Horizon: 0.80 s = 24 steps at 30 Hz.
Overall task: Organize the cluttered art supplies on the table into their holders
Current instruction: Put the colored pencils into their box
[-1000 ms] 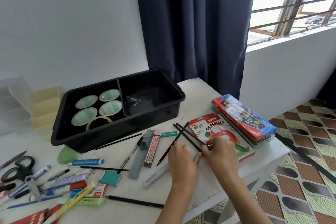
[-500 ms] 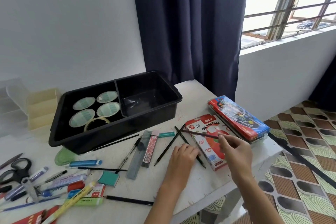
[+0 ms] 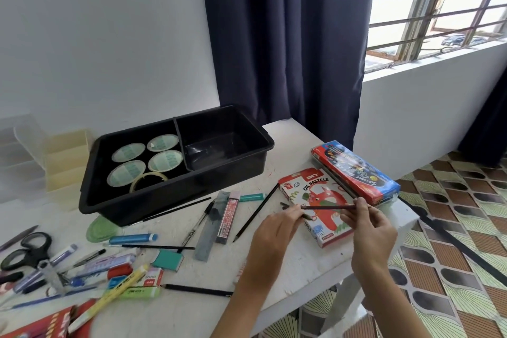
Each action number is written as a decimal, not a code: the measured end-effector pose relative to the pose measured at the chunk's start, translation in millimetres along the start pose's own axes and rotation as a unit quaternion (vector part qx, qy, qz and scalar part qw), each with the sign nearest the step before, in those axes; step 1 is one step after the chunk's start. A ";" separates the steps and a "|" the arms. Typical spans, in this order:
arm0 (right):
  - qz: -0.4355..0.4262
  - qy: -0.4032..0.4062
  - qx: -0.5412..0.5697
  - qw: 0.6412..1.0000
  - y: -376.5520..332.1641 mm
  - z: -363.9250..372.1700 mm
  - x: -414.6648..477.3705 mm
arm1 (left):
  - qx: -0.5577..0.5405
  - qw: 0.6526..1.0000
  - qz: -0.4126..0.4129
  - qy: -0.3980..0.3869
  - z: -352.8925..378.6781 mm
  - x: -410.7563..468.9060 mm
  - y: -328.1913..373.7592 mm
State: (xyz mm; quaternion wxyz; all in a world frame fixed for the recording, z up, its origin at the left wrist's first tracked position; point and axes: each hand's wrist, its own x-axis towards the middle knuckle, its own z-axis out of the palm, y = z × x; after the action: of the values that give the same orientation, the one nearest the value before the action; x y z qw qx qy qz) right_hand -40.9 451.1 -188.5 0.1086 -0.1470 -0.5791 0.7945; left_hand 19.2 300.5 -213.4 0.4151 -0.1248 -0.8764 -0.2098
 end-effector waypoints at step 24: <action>0.163 -0.023 0.061 0.984 43.0 31.5 -143.9 | -0.103 0.883 -0.261 0.376 -215.9 -74.0 14.4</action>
State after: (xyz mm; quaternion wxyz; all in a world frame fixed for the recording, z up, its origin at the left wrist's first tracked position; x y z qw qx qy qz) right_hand 82.0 360.7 -204.9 -0.0272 -0.2145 -0.5005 0.8383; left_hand 216.8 208.1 -144.8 0.6285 0.1548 -0.6290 -0.4305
